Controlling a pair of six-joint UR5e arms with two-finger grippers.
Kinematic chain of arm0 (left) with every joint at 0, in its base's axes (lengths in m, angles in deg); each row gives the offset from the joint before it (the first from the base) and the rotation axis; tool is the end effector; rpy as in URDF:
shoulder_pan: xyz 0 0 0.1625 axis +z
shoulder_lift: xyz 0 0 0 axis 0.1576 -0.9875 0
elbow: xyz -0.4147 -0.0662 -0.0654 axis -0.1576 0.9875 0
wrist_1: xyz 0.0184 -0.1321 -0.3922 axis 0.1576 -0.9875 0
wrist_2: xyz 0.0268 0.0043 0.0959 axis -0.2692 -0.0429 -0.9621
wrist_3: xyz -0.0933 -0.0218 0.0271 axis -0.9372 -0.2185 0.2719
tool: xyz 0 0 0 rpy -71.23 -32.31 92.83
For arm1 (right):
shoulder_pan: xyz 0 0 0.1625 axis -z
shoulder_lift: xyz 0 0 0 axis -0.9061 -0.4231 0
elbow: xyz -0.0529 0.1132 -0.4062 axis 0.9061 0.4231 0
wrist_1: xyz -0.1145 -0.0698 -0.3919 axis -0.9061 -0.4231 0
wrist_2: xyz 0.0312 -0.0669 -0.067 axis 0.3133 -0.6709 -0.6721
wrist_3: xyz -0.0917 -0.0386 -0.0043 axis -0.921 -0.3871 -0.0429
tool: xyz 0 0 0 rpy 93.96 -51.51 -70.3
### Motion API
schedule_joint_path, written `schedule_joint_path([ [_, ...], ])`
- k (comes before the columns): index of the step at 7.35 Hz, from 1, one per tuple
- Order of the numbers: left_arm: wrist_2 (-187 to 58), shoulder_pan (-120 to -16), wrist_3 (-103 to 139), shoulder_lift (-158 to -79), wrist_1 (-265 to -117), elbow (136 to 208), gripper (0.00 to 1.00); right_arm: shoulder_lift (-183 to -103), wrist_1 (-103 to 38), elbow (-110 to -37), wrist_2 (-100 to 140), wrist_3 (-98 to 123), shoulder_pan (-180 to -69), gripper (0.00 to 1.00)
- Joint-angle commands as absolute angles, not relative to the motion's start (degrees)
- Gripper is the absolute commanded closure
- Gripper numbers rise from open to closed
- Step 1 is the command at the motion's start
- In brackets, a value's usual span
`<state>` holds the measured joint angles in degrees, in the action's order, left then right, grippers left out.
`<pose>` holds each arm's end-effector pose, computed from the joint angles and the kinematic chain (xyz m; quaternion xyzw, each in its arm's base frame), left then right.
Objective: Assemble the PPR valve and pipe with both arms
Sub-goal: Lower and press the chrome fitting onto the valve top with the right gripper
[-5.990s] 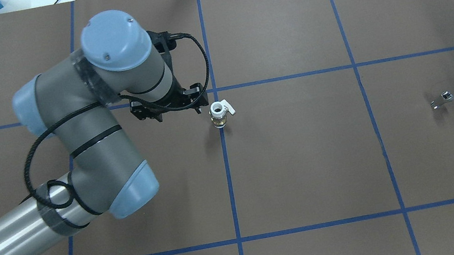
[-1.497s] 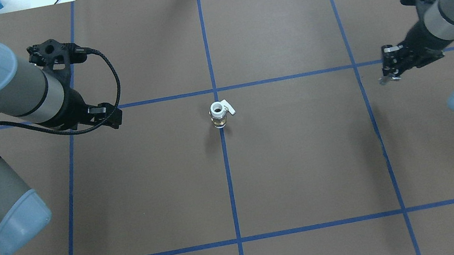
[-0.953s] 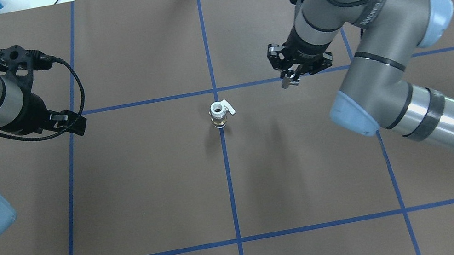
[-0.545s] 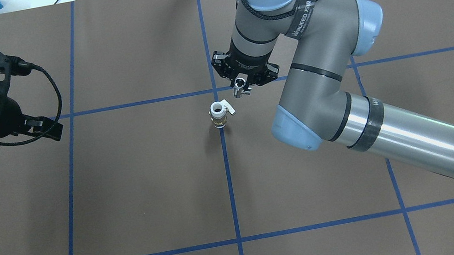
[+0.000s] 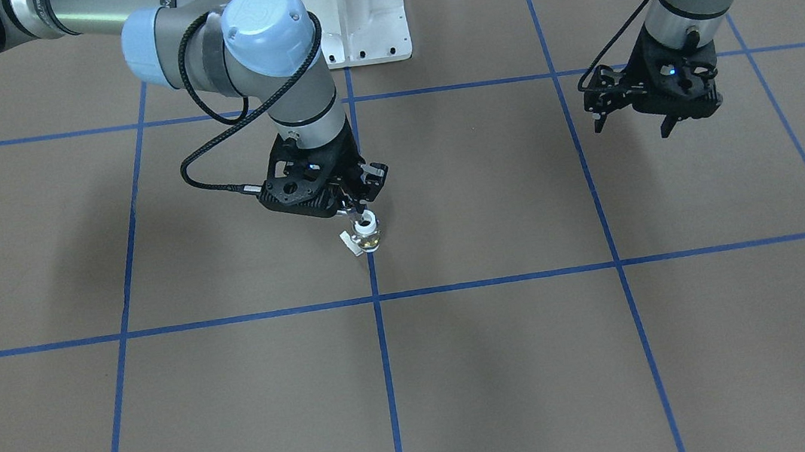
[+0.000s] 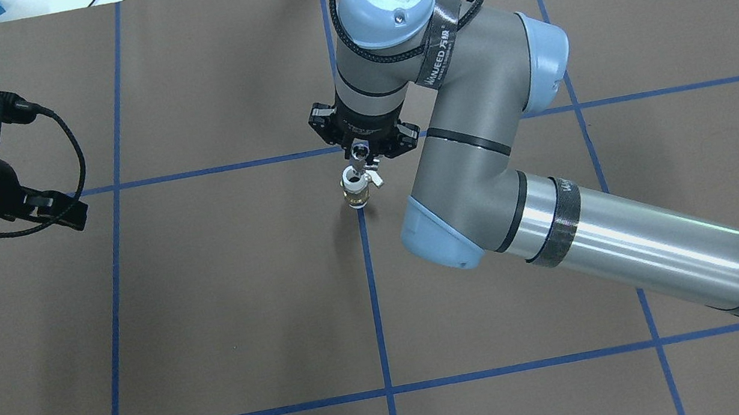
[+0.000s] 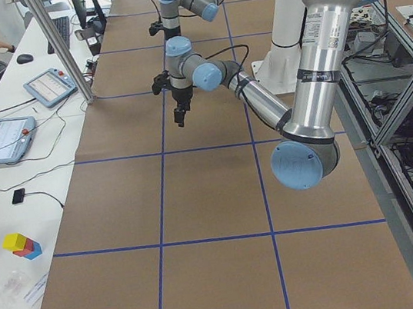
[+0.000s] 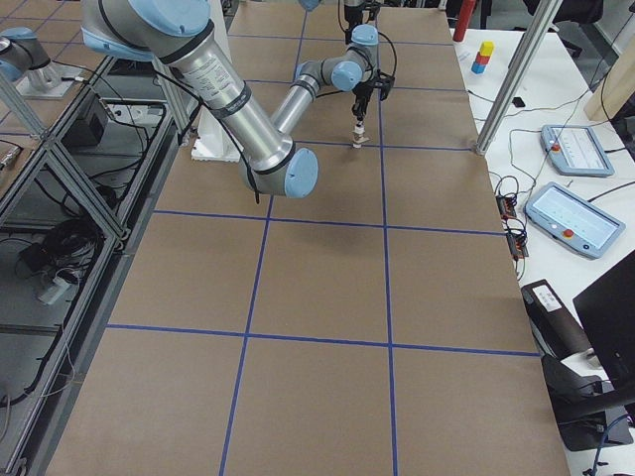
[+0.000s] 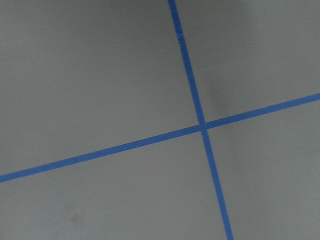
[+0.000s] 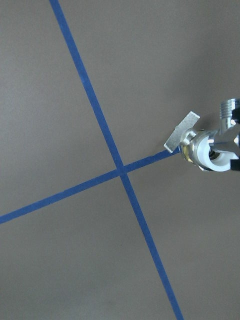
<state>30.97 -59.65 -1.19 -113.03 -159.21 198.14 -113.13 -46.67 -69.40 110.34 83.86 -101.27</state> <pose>0.2688 -0.4657 0.3271 0.1097 0.3587 0.1177 0.9195 -0.5244 -0.5011 0.1319 -0.0472 -0.4331 0.1834 0.8812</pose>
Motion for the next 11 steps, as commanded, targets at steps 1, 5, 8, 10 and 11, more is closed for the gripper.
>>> schedule_joint_path([
  [1,30.98,-59.69,-1.2,-113.09,-159.21,198.1,0.04,-112.8,-46.67,-69.08,109.71,83.95,-100.65,1.0],
  [5,30.98,-59.6,-1.38,-113.09,-159.21,198.1,0.04,-112.36,-46.67,-68.37,109.62,83.86,-100.56,1.0],
  [8,30.98,-59.6,-1.29,-113.09,-159.21,198.1,0.04,-112.01,-46.58,-67.85,109.61,83.86,-100.56,1.0],
  [10,30.98,-59.69,-1.29,-113.09,-159.21,198.19,0.04,-112.1,-46.58,-67.67,109.61,83.86,-100.56,1.0],
  [11,30.98,-59.6,-1.29,-113.18,-159.21,198.19,0.04,-112.01,-46.58,-67.32,109.61,83.86,-100.56,1.0],
])
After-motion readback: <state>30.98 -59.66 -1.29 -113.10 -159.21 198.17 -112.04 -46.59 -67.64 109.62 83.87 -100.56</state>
